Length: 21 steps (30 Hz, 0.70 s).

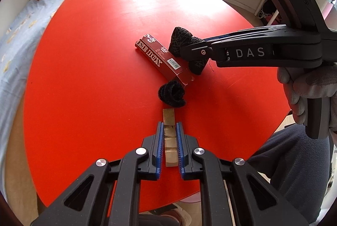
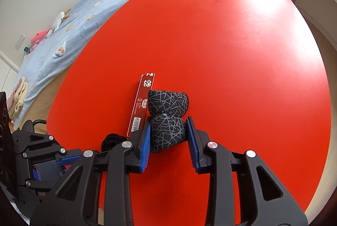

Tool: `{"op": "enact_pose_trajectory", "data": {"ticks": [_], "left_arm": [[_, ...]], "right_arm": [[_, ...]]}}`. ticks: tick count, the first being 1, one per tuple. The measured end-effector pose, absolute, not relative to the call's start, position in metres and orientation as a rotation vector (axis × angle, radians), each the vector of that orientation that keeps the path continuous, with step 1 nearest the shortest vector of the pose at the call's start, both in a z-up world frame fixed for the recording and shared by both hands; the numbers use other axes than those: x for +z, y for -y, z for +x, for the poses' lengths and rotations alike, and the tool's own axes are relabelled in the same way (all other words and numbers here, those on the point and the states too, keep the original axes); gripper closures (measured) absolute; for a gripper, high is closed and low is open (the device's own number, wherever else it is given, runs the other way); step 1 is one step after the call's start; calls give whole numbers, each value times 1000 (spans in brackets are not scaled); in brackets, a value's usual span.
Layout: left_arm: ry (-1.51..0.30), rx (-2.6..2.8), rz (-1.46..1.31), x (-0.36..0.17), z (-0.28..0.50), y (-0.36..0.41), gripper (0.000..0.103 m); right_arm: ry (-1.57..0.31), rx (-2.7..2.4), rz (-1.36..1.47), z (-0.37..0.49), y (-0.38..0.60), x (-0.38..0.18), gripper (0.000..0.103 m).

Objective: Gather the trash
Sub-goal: 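Grasp the wooden blocks with the left gripper while the right grasps the black cap, then carry the blocks and cap over the wastebasket and release both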

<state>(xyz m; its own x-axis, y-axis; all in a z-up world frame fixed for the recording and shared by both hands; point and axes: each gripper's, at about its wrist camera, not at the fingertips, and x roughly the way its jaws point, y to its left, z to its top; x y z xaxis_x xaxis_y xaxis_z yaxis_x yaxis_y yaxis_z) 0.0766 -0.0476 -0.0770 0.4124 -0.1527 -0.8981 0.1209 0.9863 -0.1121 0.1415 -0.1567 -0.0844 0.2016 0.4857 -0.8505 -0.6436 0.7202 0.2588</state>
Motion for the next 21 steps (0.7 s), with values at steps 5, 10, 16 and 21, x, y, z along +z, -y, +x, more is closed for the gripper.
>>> {"op": "enact_pose_trajectory", "data": {"ticks": [5,10,16,21], "left_arm": [[-1126,-174,-32,-75,76,49,92],[-1117,-177,-32,-73,74,45,91],[-1102,-179,-29,-66,67,44,91],[-1081,-179,-27,-55,60,44,91]], "right_arm": [[-1110,787,-166,140,158,-82,74],[-1102,780,-165,139,161,-80,74],[-1088,768,-157,134,170,-73,74],[-1064,752,-155,124,181,-63,74]]}}
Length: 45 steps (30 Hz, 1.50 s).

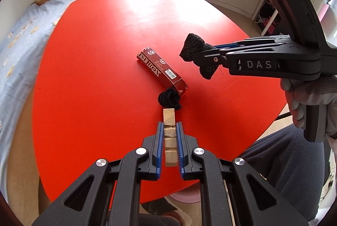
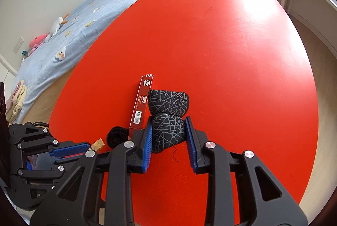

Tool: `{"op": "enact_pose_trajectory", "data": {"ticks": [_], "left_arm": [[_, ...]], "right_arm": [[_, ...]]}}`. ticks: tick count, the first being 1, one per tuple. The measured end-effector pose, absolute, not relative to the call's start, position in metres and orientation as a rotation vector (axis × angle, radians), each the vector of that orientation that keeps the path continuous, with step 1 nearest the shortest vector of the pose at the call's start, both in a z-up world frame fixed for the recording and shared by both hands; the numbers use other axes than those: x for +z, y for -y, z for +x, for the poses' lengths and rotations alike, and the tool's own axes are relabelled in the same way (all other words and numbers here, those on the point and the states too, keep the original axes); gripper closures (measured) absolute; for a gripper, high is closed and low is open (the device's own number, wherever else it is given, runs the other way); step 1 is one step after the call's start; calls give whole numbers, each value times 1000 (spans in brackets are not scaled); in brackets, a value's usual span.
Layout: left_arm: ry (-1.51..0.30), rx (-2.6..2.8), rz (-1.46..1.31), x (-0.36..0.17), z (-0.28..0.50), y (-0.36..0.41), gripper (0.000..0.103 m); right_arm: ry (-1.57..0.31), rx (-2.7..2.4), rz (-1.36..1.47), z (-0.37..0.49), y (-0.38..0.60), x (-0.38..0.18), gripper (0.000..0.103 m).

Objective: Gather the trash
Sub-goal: 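Carry the blocks and cap over the wastebasket and release both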

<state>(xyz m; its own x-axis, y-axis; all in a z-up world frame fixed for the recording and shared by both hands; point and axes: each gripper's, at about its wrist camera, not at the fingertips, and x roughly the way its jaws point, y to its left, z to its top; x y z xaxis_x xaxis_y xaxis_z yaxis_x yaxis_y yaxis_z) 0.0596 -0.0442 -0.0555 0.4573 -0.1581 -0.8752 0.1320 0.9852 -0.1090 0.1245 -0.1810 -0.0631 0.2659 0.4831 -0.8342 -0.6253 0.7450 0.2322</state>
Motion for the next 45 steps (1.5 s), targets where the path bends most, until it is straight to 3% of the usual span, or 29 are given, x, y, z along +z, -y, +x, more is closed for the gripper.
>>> {"op": "enact_pose_trajectory", "data": {"ticks": [22,45], "left_arm": [[-976,-256,-31,-3,13,54,91],[-1004,-334,-16,-9,-26,62,91]], "right_arm": [[-964,730,-159,38,245,-19,74],[-965,821,-249,-56,260,-12,74]]}}
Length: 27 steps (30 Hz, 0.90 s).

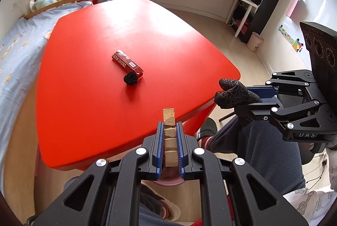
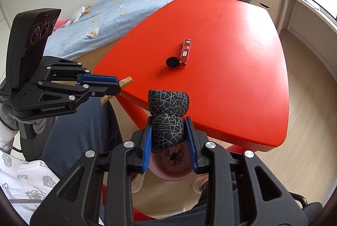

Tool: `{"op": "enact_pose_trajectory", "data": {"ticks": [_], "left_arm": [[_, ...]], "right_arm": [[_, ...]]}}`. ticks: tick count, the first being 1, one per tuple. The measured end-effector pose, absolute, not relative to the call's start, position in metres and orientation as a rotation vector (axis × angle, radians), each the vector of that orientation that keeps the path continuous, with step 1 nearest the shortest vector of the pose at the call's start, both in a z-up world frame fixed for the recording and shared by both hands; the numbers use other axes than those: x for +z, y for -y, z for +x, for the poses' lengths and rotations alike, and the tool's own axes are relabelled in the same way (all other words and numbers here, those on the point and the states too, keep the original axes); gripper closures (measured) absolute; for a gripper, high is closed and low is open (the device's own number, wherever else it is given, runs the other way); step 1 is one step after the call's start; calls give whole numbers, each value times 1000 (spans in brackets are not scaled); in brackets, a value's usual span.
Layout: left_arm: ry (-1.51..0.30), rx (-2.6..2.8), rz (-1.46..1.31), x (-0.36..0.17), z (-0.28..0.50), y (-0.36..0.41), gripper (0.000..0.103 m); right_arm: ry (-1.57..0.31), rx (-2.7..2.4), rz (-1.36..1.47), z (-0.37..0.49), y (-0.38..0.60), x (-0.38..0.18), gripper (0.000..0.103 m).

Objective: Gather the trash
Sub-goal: 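Carry the blocks and cap over the wastebasket and release both, then move both tools back over the table toward the red box and disc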

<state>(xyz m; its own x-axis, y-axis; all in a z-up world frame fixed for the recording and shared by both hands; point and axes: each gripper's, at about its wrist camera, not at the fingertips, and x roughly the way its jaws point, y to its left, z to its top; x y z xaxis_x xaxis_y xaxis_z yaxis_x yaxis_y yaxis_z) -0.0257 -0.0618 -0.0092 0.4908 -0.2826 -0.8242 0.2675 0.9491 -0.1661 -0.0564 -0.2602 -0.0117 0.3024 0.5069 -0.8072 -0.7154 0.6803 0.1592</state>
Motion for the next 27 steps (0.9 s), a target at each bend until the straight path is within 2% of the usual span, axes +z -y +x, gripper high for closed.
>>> {"op": "enact_pose_trajectory", "data": {"ticks": [8,10,11,12,13,14,15,17,21,27], "left_arm": [[-1025,-352,-24,-16,-32,63,91],[-1028,-354,-27,-17,-31,62,91],[-1028,-348,-31,-18,-31,61,85],[-1030,-342,-35,-18,-30,60,70],[-1024,-333,-40,-18,-28,58,58],[-1012,-320,-43,-17,-26,54,29],[-995,-308,-46,-16,-28,52,17],[-993,-299,-55,-16,-27,48,13],[-992,-275,-64,-18,-27,43,8],[-1009,-260,-73,-22,-28,41,8]], "right_arm": [[-992,844,-257,-61,260,-18,73],[-995,847,-252,-60,261,-19,69],[-998,845,-248,-59,261,-20,60],[-996,840,-243,-58,263,-20,48],[-986,830,-241,-58,264,-20,26],[-981,821,-240,-59,265,-19,15],[-984,813,-235,-57,265,-19,14],[-989,795,-227,-54,267,-21,5],[-1006,774,-217,-50,269,-26,3],[-1024,766,-200,-48,270,-30,3]]}}
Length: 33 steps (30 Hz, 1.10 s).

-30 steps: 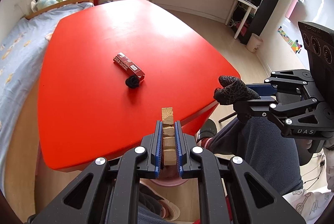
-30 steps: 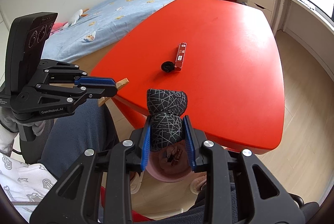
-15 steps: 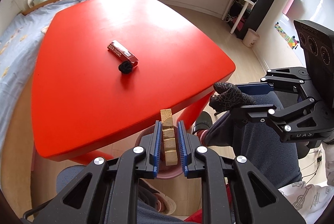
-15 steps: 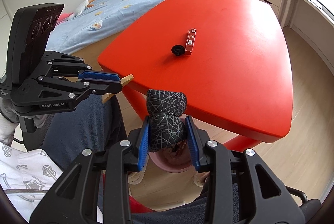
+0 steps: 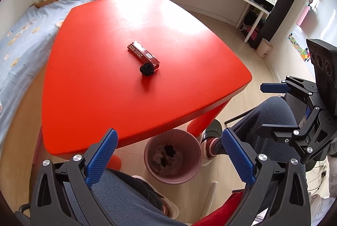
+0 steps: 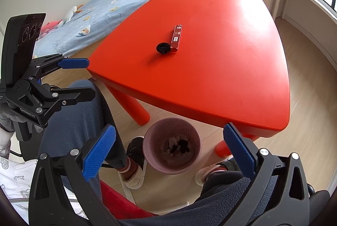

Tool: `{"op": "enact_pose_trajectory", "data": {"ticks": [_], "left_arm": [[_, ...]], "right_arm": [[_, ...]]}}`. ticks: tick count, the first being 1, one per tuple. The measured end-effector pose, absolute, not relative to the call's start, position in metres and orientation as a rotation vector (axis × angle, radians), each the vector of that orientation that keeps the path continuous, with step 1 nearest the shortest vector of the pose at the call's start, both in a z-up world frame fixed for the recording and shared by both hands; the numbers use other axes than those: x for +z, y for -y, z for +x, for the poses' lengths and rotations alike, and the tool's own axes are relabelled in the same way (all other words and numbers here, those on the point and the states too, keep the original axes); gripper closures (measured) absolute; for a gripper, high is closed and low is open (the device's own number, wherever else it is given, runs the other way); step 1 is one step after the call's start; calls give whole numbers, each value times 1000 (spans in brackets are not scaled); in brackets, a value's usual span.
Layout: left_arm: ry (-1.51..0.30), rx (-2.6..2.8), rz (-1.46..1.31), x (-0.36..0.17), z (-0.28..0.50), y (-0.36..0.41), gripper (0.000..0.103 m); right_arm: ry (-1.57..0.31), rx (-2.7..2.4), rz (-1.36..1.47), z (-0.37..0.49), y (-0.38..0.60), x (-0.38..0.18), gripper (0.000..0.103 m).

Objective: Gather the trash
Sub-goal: 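Move both tools back over the table toward the red box and disc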

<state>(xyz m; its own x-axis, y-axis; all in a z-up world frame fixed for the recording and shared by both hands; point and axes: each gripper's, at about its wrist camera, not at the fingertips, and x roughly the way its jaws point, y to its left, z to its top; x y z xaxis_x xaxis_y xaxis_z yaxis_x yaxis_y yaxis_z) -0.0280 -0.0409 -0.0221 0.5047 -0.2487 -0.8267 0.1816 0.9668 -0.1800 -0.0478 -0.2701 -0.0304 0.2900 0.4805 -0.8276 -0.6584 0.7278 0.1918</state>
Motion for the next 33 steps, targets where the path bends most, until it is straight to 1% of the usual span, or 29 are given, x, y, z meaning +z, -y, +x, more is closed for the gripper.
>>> {"op": "enact_pose_trajectory", "data": {"ticks": [15,25,33], "left_arm": [[-1008,-269,-65,-23,-21,38,8],[-1002,-265,-28,-24,3,32,8],[-1003,-265,-3,-27,26,29,8]], "right_arm": [[-1004,752,-168,-32,268,-21,3],[-986,731,-152,13,250,-10,3],[-996,722,-163,59,222,-12,3]]}}
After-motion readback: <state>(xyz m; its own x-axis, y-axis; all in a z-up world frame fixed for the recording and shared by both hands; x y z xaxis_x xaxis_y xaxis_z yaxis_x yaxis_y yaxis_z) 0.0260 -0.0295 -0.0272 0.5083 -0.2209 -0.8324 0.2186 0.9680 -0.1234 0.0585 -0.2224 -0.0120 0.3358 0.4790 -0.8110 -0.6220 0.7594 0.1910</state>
